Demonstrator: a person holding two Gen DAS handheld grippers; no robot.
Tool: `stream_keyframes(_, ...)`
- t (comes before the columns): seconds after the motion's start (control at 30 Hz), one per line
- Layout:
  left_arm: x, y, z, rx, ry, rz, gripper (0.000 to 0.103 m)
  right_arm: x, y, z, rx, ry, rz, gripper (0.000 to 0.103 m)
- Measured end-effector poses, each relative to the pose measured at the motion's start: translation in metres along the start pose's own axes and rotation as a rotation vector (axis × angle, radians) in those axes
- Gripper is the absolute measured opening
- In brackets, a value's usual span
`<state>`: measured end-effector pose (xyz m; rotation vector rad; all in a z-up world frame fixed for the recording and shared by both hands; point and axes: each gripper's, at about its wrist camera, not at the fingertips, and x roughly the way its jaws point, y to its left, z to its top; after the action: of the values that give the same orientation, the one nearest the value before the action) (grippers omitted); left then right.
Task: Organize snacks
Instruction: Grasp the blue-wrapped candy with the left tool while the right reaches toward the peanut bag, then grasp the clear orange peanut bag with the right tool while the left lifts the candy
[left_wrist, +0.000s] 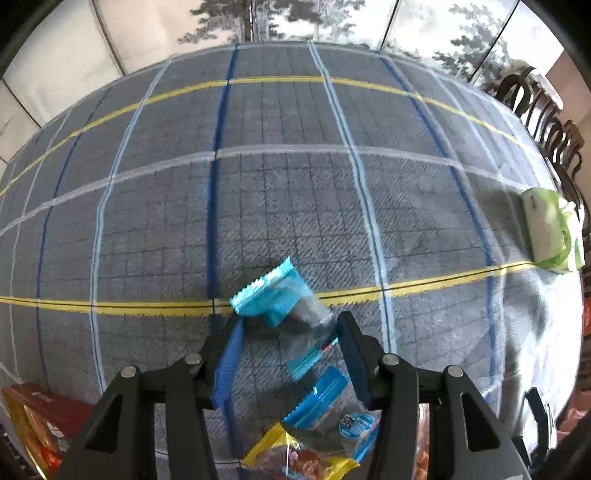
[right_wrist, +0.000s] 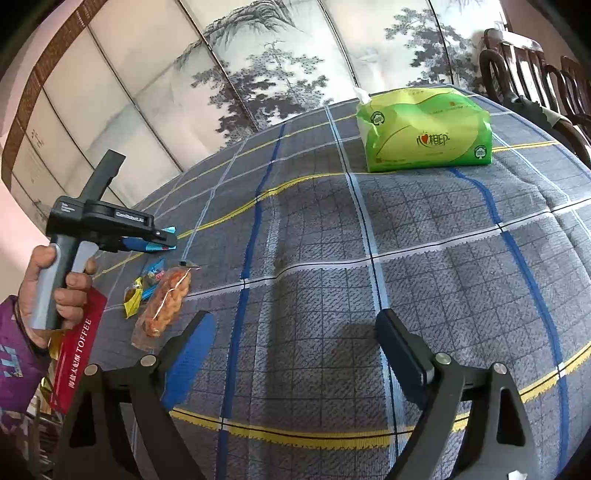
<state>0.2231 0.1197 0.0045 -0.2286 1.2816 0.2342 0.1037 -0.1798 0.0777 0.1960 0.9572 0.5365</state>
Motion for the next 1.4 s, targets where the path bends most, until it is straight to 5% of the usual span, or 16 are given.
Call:
stream_keyframes(0.1, -0.001, -0.001, -0.001, -0.003, -0.011, 0.023, 0.027, 0.001, 0.001, 0.0, -0.002, 0.0, -0.003, 0.087)
stream_keyframes(0.3, -0.025, 0.016, -0.024, -0.06, -0.065, 0.005, 0.026, 0.001, 0.0, 0.0, -0.006, 0.002, -0.011, 0.087)
stream_keyframes(0.57, -0.085, 0.038, -0.095, -0.122, -0.114, -0.046, 0.026, 0.0, 0.005, -0.002, -0.025, 0.0, -0.018, 0.081)
stream_keyframes(0.73, -0.106, 0.04, -0.147, -0.11, -0.104, -0.077, 0.026, 0.0, 0.046, -0.007, -0.22, 0.041, 0.093, 0.049)
stream_keyframes(0.9, -0.127, 0.042, -0.185, -0.083, -0.133, -0.072, 0.026, -0.004, 0.108, 0.001, -0.435, 0.049, 0.272, 0.048)
stream_keyframes(1.1, -0.142, 0.056, -0.219, -0.098, -0.141, -0.097, 0.026, 0.026, 0.166, 0.007, -0.64, 0.127, 0.302, 0.041)
stream_keyframes(1.4, -0.146, 0.074, -0.236, -0.123, -0.148, -0.087, 0.026, 0.049, 0.13, 0.021, -0.31, 0.196, 0.106, 0.043)
